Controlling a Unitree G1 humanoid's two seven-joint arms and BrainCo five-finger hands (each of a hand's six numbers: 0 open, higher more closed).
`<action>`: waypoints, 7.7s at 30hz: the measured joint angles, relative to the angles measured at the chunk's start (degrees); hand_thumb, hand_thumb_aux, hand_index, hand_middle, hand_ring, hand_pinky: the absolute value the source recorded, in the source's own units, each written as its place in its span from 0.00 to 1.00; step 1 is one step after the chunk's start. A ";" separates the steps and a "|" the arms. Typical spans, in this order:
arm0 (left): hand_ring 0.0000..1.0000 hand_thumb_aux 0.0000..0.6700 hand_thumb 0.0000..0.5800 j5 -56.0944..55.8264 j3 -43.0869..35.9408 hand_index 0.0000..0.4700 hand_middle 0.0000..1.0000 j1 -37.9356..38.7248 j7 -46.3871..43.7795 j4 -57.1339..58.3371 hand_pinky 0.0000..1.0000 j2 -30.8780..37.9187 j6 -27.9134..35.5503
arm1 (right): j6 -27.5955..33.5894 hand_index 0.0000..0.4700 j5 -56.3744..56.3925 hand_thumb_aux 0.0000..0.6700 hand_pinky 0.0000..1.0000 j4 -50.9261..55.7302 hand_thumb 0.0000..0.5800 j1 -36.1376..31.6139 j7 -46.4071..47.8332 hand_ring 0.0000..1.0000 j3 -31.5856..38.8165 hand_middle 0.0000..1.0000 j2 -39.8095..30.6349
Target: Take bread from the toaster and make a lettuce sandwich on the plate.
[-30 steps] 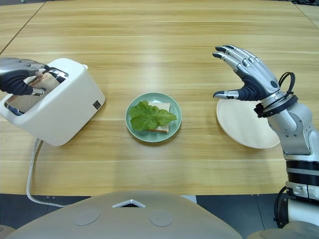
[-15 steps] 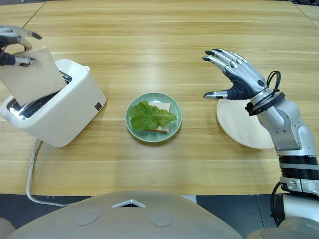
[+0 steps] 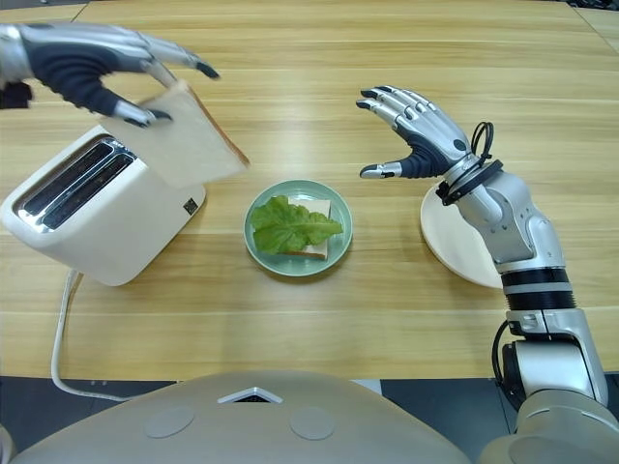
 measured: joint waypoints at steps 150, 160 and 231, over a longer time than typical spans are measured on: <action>1.00 1.00 1.00 -32.73 -1.82 1.00 1.00 43.68 -1.53 -20.53 1.00 -11.36 13.98 | 12.10 1.00 63.15 1.00 1.00 -24.67 1.00 23.24 48.40 1.00 4.76 1.00 2.93; 1.00 1.00 1.00 -7.41 -9.66 1.00 1.00 47.00 -7.42 -11.48 1.00 -6.75 14.34 | 12.54 1.00 32.33 1.00 1.00 -16.58 1.00 26.13 49.25 1.00 15.89 1.00 1.37; 0.00 0.00 0.00 6.91 12.42 0.00 0.00 25.15 57.01 22.81 0.00 -42.16 -13.20 | 4.08 0.00 13.76 0.00 0.00 3.54 0.00 4.00 -11.76 0.00 -4.49 0.00 23.08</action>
